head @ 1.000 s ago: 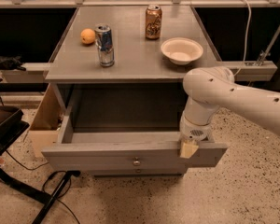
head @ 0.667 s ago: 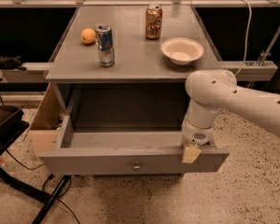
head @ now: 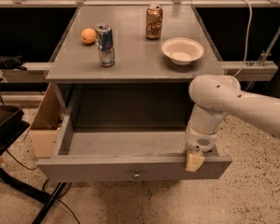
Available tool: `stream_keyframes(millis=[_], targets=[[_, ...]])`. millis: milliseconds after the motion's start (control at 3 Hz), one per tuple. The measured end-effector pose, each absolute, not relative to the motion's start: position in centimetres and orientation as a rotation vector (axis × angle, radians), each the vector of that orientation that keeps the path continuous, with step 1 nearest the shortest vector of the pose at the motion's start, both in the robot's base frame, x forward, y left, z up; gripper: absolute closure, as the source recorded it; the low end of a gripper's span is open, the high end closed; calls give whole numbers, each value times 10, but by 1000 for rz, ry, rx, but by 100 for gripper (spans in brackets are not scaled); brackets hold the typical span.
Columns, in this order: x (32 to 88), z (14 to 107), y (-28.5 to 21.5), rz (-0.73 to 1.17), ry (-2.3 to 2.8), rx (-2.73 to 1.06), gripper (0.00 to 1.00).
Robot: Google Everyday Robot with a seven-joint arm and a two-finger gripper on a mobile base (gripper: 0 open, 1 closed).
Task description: Open top drawer
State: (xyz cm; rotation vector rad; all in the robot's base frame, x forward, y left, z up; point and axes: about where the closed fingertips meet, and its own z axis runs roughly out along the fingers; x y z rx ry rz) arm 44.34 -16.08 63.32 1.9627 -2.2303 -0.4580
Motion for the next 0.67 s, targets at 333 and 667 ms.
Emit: stream_keyframes(millis=[333, 667], targets=[[432, 632, -164, -493, -2214, 1938, 100], [420, 631, -164, -534, -2189, 1927, 100]])
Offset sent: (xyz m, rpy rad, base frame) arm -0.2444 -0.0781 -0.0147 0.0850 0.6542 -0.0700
